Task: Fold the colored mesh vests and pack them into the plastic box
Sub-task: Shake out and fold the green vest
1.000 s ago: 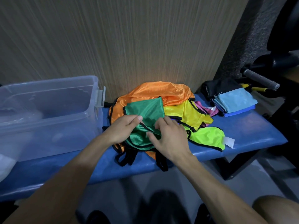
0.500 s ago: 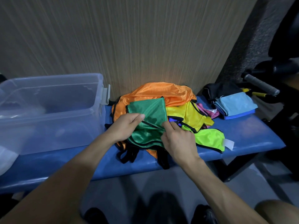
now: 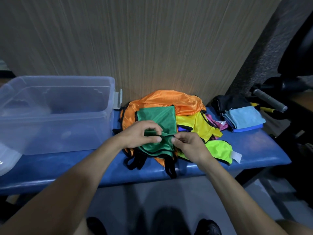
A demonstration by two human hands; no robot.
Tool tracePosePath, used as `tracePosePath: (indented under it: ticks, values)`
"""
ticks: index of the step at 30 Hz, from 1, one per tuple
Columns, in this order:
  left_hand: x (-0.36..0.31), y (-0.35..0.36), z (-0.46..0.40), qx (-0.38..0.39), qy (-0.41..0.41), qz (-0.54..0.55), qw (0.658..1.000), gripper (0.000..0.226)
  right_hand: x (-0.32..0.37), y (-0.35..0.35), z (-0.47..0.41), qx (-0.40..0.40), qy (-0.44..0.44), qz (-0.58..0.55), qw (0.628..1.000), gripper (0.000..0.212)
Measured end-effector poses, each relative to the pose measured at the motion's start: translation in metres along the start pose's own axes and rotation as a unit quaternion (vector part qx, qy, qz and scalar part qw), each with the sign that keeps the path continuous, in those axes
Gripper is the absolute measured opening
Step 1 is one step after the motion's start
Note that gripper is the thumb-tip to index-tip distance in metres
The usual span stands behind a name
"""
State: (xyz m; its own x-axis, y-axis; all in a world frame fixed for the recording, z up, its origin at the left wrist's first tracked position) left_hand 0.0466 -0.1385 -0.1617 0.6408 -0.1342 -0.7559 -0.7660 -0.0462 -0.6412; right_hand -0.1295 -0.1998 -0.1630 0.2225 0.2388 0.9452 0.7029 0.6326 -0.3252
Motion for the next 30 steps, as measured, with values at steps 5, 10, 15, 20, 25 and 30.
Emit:
tracePosePath:
  ticks: [5, 10, 15, 20, 25, 30]
  values:
    - [-0.002, 0.000, 0.000, -0.003, -0.011, 0.013, 1.000, 0.039, 0.012, 0.009, 0.003, -0.038, -0.014, 0.232, 0.972, 0.045]
    - [0.000, -0.001, -0.001, -0.010, -0.019, 0.016, 1.000, 0.022, 0.041, 0.024, 0.004, -0.106, -0.078, 0.541, 0.831, 0.017]
    - [0.002, -0.003, 0.002, -0.009, -0.010, 0.013, 1.000, 0.016, 0.021, 0.011, 0.019, -0.120, 0.007, 0.526, 0.842, 0.017]
    - [0.002, -0.002, 0.004, -0.004, -0.009, -0.014, 1.000, 0.014, -0.011, 0.008, 0.033, -0.158, 0.129, 0.395, 0.896, 0.034]
    - [0.008, -0.002, 0.007, 0.000, -0.020, -0.013, 1.000, 0.021, -0.021, 0.015, 0.043, -0.147, 0.151, 0.359, 0.909, 0.034]
    - [0.015, -0.003, 0.011, 0.003, -0.039, 0.000, 0.999, 0.024, -0.006, 0.022, 0.049, -0.087, 0.043, 0.457, 0.884, 0.021]
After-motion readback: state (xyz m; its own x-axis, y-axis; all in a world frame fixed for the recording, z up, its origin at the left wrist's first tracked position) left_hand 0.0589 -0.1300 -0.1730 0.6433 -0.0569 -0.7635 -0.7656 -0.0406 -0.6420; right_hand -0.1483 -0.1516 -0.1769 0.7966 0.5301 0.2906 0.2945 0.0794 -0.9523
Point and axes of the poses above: each hand's wrist, its own z-axis away from the middle knuckle, its own y-axis out of the palm, x = y × z, the point moved 7 cm from there along -z, towards the middle knuckle, and after that the axes turned 1 degree about -y, right-handed, at the moved point
